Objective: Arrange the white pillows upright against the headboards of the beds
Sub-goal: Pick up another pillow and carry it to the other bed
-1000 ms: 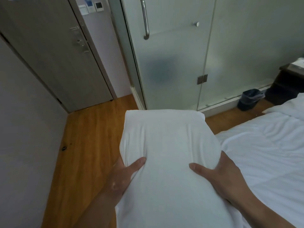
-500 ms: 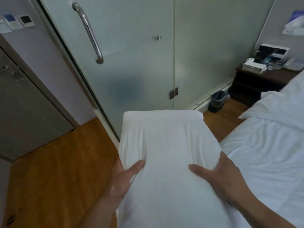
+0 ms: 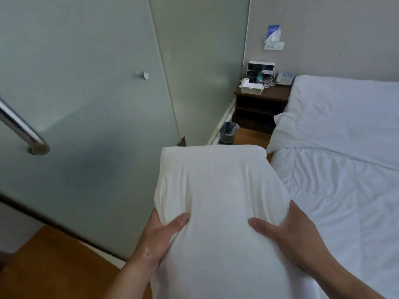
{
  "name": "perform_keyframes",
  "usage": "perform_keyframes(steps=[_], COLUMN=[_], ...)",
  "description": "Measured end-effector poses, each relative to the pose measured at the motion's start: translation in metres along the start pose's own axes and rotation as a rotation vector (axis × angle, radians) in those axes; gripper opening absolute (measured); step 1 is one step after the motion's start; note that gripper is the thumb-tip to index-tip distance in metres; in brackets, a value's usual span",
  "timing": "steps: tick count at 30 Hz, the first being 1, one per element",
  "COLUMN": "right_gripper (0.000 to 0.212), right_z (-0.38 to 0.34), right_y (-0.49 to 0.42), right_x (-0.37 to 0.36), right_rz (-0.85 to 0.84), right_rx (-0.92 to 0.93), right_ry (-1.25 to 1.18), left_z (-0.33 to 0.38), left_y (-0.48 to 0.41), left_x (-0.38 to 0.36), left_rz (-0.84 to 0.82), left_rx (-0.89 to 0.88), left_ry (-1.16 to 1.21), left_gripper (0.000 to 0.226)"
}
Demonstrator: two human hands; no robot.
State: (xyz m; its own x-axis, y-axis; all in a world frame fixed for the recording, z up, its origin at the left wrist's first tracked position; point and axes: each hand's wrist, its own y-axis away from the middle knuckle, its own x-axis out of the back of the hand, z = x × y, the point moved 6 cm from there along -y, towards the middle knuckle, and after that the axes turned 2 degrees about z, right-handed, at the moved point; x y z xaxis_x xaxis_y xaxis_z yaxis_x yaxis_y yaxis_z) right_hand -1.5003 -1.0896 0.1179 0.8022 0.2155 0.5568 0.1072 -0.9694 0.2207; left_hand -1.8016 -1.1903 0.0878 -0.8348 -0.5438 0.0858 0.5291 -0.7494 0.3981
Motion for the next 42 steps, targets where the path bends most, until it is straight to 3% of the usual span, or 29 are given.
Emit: perform_keyframes(steps=[4,8,15,22,30,33,36,42], right_gripper=[0.098,0.098,0.093,0.092,0.083,0.095,0.105,0.083], right_z=[-0.004,-0.01,-0.042,-0.044,-0.068,-0.083,-0.094,-0.099], right_y=[-0.038,-0.093,-0.2,-0.268,-0.377,-0.421,-0.464,-0.541], right_x=[-0.01,-0.021,-0.008,0.015,0.04,0.051,0.06,0.08], right_rz=[0.067,0.113,0.179,0.284,0.438,0.478,0.525,0.588], right_rx=[-0.067,-0.112,-0.155,-0.26,-0.322,-0.335,-0.337,-0.407], right_ry=[-0.016,-0.033,-0.041,-0.092,-0.083,-0.081,-0.073,-0.125], left_z=[0.024,0.054,0.119,0.159,0.22,0.253,0.279,0.313], left_y=[-0.063,-0.135,-0.243,-0.326,-0.45,-0.494,-0.532,-0.602], left_x=[-0.014,-0.035,-0.088,-0.161,-0.252,-0.287,-0.321,-0.388], left_rz=[-0.081,-0.124,-0.221,-0.351,-0.484,-0.546,-0.583,-0.639], left_rx=[-0.008,-0.062,-0.079,-0.062,-0.128,-0.137,-0.147,-0.14], left_ry=[-0.051,-0.116,-0.162,-0.208,-0.257,-0.278,-0.272,-0.291], left_gripper=[0.084,0.114,0.13,0.113,0.117,0.115,0.094,0.094])
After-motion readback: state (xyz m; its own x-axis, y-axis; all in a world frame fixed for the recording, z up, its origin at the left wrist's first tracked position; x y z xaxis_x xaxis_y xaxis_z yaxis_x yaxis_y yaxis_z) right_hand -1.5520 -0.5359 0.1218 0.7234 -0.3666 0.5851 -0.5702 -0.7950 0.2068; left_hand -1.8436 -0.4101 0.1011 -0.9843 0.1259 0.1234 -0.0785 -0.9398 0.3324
